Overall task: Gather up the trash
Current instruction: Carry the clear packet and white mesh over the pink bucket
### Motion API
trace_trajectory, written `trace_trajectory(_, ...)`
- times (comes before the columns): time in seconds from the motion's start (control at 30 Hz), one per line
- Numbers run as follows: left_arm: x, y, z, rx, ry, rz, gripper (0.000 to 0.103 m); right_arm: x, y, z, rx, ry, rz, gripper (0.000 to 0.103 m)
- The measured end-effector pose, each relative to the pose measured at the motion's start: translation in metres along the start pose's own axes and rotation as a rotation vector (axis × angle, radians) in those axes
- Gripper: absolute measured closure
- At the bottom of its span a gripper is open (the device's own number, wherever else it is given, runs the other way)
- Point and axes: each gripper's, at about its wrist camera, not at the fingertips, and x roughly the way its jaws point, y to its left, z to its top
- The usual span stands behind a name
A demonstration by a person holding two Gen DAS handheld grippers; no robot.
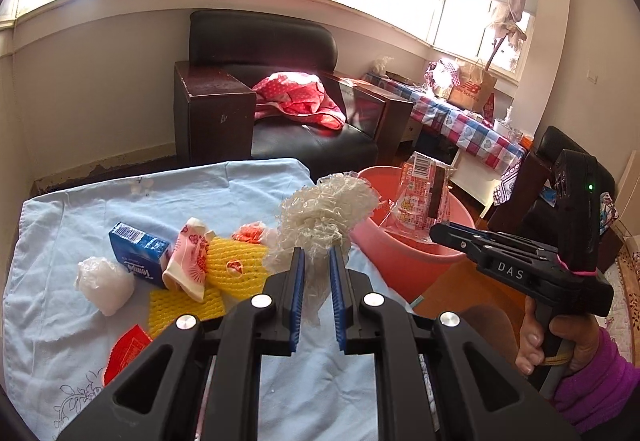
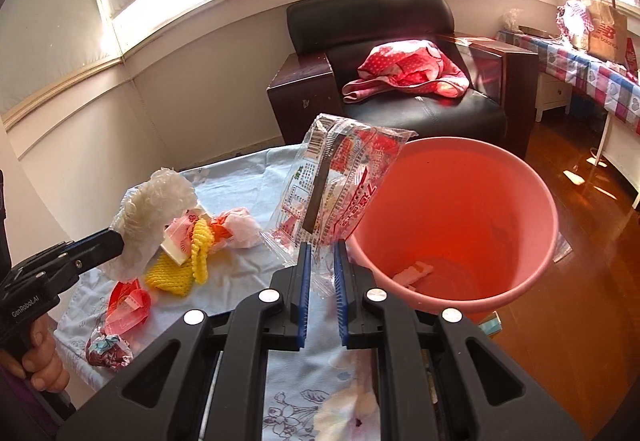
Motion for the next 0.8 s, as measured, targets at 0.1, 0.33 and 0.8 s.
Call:
trace_trajectory(0.1, 0.009, -0.015, 0.011, 0.020, -0.003, -0.012, 0.091, -0.004, -0.014, 0.000, 0.004, -0.013, -0.041, 0.091)
trace_trajectory(0.33, 0.039, -0.049, 0.029, 0.061, 0.005, -0.041, 0.091, -0.011, -0.044, -0.001, 0.020, -0.027, -0.132, 0.091)
trace_trajectory(0.8, 0.123, -0.095, 0.040, 0.083, 0.117, -0.067, 0.091, 0.009, -0.087, -0.008, 0.068, 0.019, -0.193, 0.091)
